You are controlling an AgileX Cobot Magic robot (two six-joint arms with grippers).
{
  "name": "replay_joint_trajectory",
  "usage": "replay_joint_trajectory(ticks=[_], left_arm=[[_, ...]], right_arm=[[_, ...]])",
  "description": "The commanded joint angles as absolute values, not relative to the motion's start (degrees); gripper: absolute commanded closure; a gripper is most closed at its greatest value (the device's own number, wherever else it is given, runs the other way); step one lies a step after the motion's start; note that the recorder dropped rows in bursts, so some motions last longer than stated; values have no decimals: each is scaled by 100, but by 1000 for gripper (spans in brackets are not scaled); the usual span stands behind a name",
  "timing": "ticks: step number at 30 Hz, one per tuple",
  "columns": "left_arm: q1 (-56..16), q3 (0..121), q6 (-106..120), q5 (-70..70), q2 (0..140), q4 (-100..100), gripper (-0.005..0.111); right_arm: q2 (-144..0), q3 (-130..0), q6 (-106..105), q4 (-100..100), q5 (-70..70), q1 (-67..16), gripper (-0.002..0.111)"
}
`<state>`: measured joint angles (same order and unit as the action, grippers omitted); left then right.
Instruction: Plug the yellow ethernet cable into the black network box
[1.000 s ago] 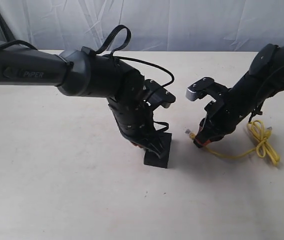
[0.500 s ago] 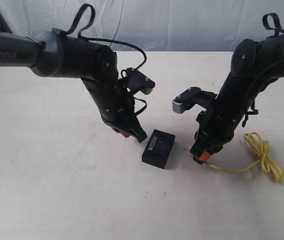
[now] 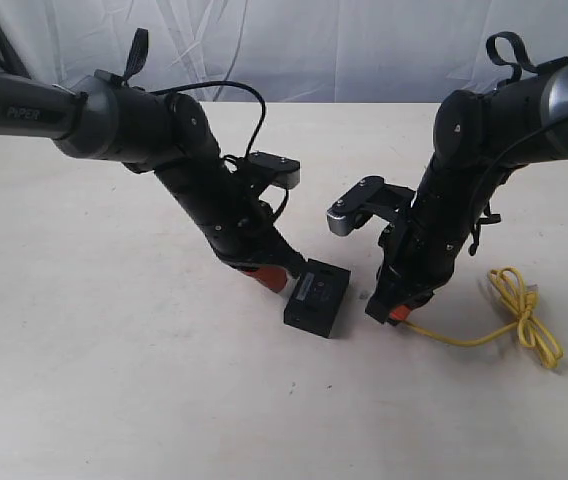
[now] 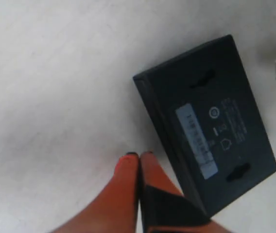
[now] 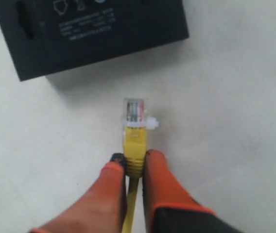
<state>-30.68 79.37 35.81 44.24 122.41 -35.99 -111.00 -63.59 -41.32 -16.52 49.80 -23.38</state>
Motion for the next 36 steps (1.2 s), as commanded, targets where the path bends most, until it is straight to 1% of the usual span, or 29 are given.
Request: replay_joint_trajectory(ticks=[1,6,13,20,25,30,36], left_arm=[[-2815,7943,3790,4735,12357,-4109,107],[-2799,7943,5345,5296,12478,-4476,107],[-2809,7943,6166,5113,12478,-4559,107],[-2810,7943,6456,4793,12478,-4620,107],[-2810,7943,7133,4805,12478,-4620,107],[-2810,7943,7557,4780,12478,-4643,107],[-2810,7943,7616,4578,12482,-4652,107]], right_arm=[[-11063,-6377,-4269,-1631,4954,-2343,109],[-11063,-6377,-4634,-1712,5036,-2343,109],[-11063,-6377,-4966,-1820,5028,-2343,109],[-11274,-6377,-5210,-1894,4916,-2343,109],[-11468,-6377,-5210,-1964,4776,-2343,109],[-11471,-6568,-5185,-1977,5060,-2343,109],[-11481,-6643,-5124,-1956,5085,-2396,109]])
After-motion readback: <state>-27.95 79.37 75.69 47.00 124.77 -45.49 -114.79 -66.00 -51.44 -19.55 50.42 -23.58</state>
